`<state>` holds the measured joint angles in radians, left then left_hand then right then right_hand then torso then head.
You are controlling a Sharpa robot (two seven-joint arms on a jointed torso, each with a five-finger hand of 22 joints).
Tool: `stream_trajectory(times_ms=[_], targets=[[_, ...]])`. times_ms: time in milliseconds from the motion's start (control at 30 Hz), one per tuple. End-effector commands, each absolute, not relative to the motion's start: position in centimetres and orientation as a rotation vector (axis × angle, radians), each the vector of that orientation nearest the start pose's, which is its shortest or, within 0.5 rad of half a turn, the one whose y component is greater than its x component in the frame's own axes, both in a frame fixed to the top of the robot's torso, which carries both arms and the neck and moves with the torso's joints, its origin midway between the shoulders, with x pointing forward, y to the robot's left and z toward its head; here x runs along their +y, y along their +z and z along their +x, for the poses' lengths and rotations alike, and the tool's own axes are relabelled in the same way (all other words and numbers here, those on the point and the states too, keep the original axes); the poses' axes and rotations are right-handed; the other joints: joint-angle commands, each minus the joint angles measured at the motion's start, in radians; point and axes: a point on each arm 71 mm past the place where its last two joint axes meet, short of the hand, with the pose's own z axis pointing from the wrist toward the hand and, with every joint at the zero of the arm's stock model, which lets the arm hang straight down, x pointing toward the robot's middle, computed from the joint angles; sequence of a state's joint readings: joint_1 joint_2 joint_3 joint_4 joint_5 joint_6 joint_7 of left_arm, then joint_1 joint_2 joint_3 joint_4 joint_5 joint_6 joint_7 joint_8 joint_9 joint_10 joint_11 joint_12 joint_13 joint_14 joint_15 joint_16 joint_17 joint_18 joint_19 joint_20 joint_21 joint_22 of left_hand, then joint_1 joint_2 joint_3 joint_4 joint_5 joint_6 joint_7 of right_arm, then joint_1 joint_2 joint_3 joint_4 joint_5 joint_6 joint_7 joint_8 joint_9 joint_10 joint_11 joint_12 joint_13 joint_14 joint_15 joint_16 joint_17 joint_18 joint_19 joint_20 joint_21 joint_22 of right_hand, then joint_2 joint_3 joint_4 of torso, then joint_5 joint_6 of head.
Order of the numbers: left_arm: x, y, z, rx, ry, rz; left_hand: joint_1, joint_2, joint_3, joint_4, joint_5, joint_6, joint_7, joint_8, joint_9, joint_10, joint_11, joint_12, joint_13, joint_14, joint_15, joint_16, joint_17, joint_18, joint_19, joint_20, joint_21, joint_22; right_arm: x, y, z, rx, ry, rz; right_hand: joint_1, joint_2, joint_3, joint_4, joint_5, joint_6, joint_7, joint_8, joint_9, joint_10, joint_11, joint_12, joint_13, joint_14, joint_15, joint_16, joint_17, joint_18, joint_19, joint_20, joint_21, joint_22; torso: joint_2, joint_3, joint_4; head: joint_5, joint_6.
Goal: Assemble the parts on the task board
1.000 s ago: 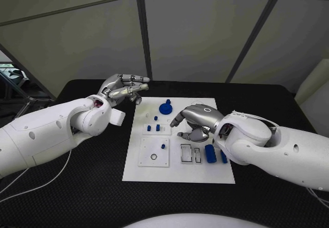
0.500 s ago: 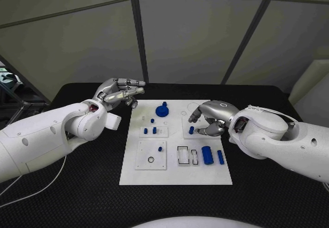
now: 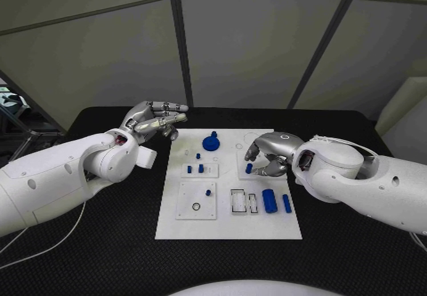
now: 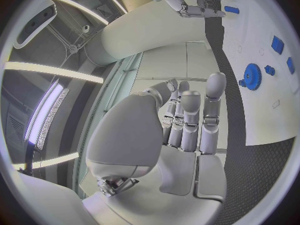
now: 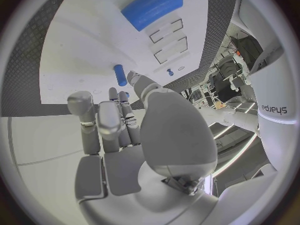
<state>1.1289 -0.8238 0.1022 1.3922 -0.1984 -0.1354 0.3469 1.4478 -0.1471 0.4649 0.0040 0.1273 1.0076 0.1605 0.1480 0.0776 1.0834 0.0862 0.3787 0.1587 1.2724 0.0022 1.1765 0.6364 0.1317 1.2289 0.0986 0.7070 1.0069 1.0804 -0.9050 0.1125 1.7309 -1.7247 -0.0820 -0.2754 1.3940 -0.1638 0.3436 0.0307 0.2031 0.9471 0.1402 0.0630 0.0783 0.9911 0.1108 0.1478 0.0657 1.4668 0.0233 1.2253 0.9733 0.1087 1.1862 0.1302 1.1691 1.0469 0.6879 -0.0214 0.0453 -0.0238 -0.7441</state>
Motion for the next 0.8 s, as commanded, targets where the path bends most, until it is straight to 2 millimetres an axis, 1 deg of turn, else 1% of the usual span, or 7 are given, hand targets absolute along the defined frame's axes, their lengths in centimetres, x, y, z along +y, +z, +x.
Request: stream_trajectory(times_ms=[33,233,400,533,600,700,800], targets=[[22.9,-17.0,51.3,1.456,-1.599,-0.942,-0.003,0.006,-0.003,-0.004,-0.001,-0.001,0.003,0.002,-0.001,-0.008,0.001,0.006,0.002,-0.005,0.003,0.0,0.002,0.037,-0.004,0.003,-0.001,0.001,-17.5,-17.9,44.7,1.763,0.489,-0.374,0.012,0.004,-0.001,0.003,0.003,0.005,-0.001,0.003,-0.001,0.007,-0.001,0.009,0.0,-0.001,-0.001,0.0,0.007,0.014,0.011,-0.001,0.004,0.009,-0.001,-0.0002,-0.0006,0.0,-0.001],[22.9,-17.0,51.3,1.456,-1.6,-0.942,-0.004,0.007,-0.004,-0.004,-0.001,-0.001,0.003,0.002,-0.001,-0.011,0.001,0.008,0.003,-0.005,0.004,0.0,-0.001,0.037,-0.004,0.004,-0.002,0.0,-17.2,-18.2,45.2,1.771,0.487,-0.375,0.018,0.015,0.01,0.012,0.006,0.021,0.004,0.006,0.001,0.03,-0.006,0.024,0.0,0.008,-0.005,0.019,0.033,0.008,0.034,-0.004,0.025,0.036,0.0,0.0003,-0.0006,0.001,-0.003],[22.9,-17.0,51.3,1.456,-1.6,-0.942,-0.004,0.007,-0.004,-0.004,-0.001,-0.001,0.003,0.002,-0.001,-0.011,0.001,0.008,0.003,-0.005,0.004,0.0,-0.001,0.037,-0.004,0.004,-0.002,0.0,-16.8,-18.6,45.4,1.795,0.486,-0.391,0.025,0.024,0.041,0.022,0.008,0.058,0.009,0.013,0.005,0.1,-0.021,0.044,0.002,0.019,-0.017,0.046,0.067,-0.001,0.067,-0.014,0.059,0.077,0.0,0.0016,-0.0008,0.004,-0.006],[22.9,-17.0,51.3,1.455,-1.599,-0.942,-0.004,0.007,-0.004,-0.004,-0.001,-0.001,0.003,0.002,-0.001,-0.011,0.001,0.008,0.003,-0.005,0.004,0.0,-0.001,0.037,-0.004,0.004,-0.002,0.0,-16.6,-18.7,45.4,1.804,0.484,-0.398,0.027,0.025,0.053,0.024,0.008,0.075,0.007,0.018,0.008,0.121,-0.025,0.044,0.002,0.02,-0.02,0.05,0.071,-0.003,0.073,-0.017,0.067,0.087,0.0,0.0017,-0.0012,0.005,-0.008],[22.9,-17.0,51.3,1.455,-1.599,-0.942,-0.005,0.007,-0.004,-0.004,-0.002,-0.002,0.003,0.002,-0.001,-0.012,0.001,0.009,0.003,-0.005,0.004,0.0,-0.001,0.037,-0.004,0.004,-0.004,-0.001,-16.6,-18.8,45.5,1.809,0.482,-0.399,0.029,0.025,0.058,0.025,0.009,0.084,0.008,0.021,0.009,0.129,-0.026,0.043,0.002,0.02,-0.021,0.052,0.073,-0.004,0.075,-0.018,0.07,0.09,-0.001,0.0008,-0.0017,0.007,-0.01],[22.9,-17.0,51.3,1.455,-1.599,-0.942,-0.005,0.007,-0.004,-0.004,-0.002,-0.002,0.003,0.002,-0.001,-0.012,0.001,0.009,0.003,-0.005,0.004,0.0,-0.001,0.037,-0.004,0.004,-0.004,-0.001,-16.5,-18.8,45.6,1.813,0.48,-0.401,0.03,0.025,0.064,0.026,0.009,0.096,0.009,0.024,0.011,0.142,-0.027,0.042,0.002,0.02,-0.022,0.055,0.075,-0.007,0.085,-0.02,0.081,0.104,-0.001,0.0004,-0.0017,0.007,-0.011],[22.9,-17.0,51.3,1.455,-1.599,-0.942,-0.005,0.007,-0.004,-0.004,-0.002,-0.002,0.003,0.002,-0.001,-0.012,0.001,0.009,0.003,-0.005,0.004,0.0,-0.001,0.037,-0.004,0.004,-0.004,-0.001,-16.4,-18.9,45.6,1.815,0.481,-0.404,0.031,0.025,0.07,0.026,0.009,0.11,0.011,0.028,0.013,0.154,-0.028,0.041,0.003,0.02,-0.022,0.056,0.074,-0.011,0.096,-0.021,0.095,0.121,-0.001,0.0013,-0.0014,0.01,-0.011]])
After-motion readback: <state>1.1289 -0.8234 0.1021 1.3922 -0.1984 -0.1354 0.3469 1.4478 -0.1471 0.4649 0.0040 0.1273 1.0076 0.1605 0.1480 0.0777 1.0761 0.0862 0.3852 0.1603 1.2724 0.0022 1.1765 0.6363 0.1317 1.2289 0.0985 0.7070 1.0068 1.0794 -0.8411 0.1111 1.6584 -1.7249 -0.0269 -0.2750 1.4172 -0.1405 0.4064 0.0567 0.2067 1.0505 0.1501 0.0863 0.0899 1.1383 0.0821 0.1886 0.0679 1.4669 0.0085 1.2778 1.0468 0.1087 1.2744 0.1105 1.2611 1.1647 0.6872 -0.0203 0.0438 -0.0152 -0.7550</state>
